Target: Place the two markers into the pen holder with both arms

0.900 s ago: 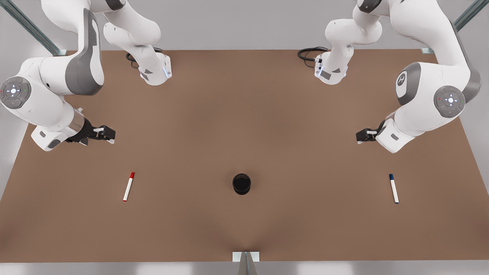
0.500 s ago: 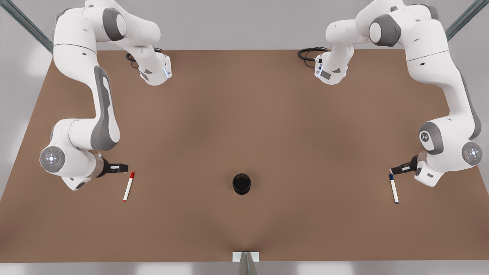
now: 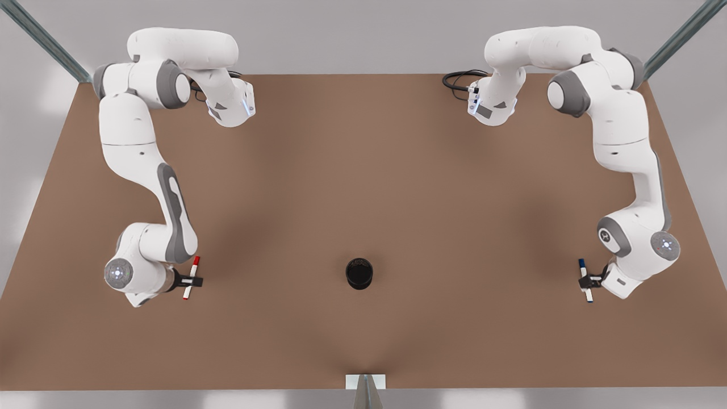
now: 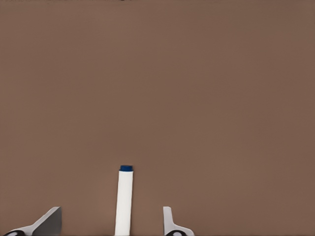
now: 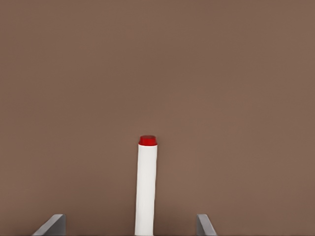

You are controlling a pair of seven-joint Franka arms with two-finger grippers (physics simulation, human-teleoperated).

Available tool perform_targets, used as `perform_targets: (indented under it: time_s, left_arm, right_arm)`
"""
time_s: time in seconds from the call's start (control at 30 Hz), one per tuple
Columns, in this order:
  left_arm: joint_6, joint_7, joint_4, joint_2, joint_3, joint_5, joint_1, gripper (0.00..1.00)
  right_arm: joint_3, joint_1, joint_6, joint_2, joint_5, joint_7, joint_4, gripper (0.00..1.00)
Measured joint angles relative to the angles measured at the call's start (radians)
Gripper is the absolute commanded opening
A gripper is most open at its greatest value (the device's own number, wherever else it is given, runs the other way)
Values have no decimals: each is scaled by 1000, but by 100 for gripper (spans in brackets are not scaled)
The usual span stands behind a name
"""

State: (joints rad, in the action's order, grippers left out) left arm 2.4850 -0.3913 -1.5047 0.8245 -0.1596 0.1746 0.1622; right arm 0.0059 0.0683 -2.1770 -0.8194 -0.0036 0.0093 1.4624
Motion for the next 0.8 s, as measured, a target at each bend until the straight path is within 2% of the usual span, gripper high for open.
perform_targets:
  time_s: [0.03,0.1,0.13,0.2,0.23,0.27,0.33,0.6,0.7,0.77,0.8]
  left_arm:
    - [12,-19,1,9,0,4,0,100]
    - [30,-52,3,18,1,15,-1,100]
    - [37,-67,4,23,1,21,-2,99]
    - [49,-94,4,34,2,29,-2,95]
    - [53,-106,4,37,2,31,-2,88]
    - [57,-118,4,39,2,33,-2,76]
    - [62,-139,4,44,2,35,-1,64]
    - [73,-205,4,61,2,39,-1,48]
    - [76,-219,4,62,2,36,-1,32]
    - [77,-225,4,62,1,33,-1,24]
    - [78,-227,4,62,1,30,-1,21]
  right_arm:
    - [0,1,-16,-10,-8,1,1,92]
    - [0,2,-40,-18,-17,2,0,72]
    - [0,2,-49,-19,-21,3,0,69]
    - [0,2,-63,-19,-25,4,0,67]
    - [0,2,-68,-20,-27,5,0,66]
    - [0,2,-73,-20,-28,5,2,65]
    - [0,2,-80,-21,-29,6,4,64]
    - [0,4,-94,-28,-31,8,6,60]
    - [0,5,-98,-34,-31,8,6,60]
    - [0,5,-99,-36,-31,8,6,56]
    - [0,5,-100,-36,-31,8,6,51]
